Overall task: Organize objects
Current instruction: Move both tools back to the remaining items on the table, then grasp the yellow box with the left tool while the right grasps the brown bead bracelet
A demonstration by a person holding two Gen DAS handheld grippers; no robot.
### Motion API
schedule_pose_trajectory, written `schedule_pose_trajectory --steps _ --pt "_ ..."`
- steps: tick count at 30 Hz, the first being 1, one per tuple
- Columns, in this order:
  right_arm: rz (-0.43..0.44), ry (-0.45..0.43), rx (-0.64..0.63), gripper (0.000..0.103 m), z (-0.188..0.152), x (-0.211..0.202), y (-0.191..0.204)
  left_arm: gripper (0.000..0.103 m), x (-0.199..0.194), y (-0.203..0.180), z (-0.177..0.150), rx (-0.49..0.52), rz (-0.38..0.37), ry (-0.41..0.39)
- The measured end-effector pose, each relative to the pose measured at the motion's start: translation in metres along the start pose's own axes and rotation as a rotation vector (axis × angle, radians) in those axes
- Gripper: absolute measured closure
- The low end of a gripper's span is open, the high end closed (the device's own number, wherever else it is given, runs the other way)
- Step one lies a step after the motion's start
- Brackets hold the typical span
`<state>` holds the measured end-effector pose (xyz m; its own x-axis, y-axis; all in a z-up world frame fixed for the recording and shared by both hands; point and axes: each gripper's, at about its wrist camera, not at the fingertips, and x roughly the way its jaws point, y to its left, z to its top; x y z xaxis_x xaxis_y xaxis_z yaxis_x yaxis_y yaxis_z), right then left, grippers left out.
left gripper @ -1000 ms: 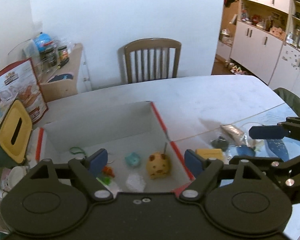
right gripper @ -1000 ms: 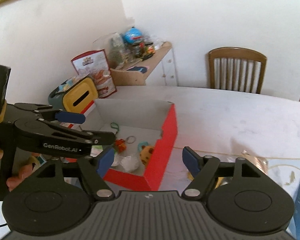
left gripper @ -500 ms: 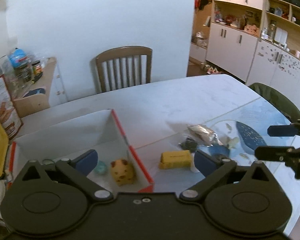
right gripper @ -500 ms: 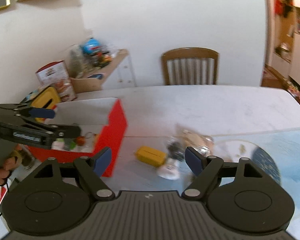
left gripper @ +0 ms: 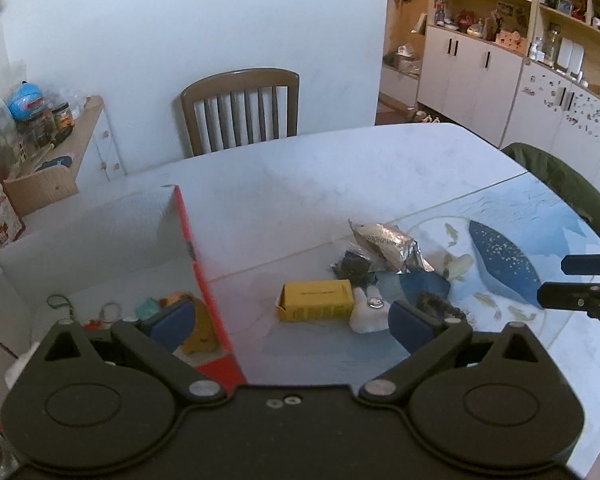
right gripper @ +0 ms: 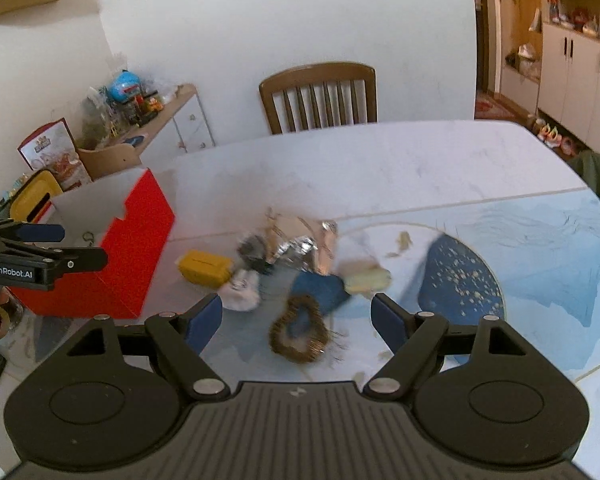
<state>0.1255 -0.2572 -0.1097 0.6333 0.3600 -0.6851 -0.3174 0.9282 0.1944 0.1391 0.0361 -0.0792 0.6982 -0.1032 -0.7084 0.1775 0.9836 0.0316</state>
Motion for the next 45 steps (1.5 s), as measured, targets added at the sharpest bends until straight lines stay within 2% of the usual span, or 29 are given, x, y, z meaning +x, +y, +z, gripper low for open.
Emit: schedule_pose_trajectory --steps 8,17,31,38,42,45 --pt "0.042 0.082 -0.098 0.021 -0.001 0.027 -0.030 0.001 0.035 -0.029 -0.004 -0.016 0.092 0.013" --pt "0.098 0.153 -0.179 0.021 -0.007 0.057 -0.035 0.001 0.081 -0.048 0.004 -0.021 0.134 0.045" --pt "0.111 0.190 -0.152 0.022 -0.007 0.099 -0.034 0.001 0.134 -0.044 0.004 -0.007 0.198 0.114" --pt "0.106 0.195 -0.147 0.024 -0.007 0.112 -0.031 0.002 0.143 -0.039 0.000 -0.048 0.167 0.125" --pt "0.101 0.214 -0.135 0.036 -0.010 0.121 -0.031 0.005 0.145 -0.034 -0.002 -0.097 0.138 0.128" --pt "0.096 0.226 -0.136 0.044 -0.012 0.128 -0.030 0.012 0.145 -0.026 -0.005 -0.161 0.099 0.130"
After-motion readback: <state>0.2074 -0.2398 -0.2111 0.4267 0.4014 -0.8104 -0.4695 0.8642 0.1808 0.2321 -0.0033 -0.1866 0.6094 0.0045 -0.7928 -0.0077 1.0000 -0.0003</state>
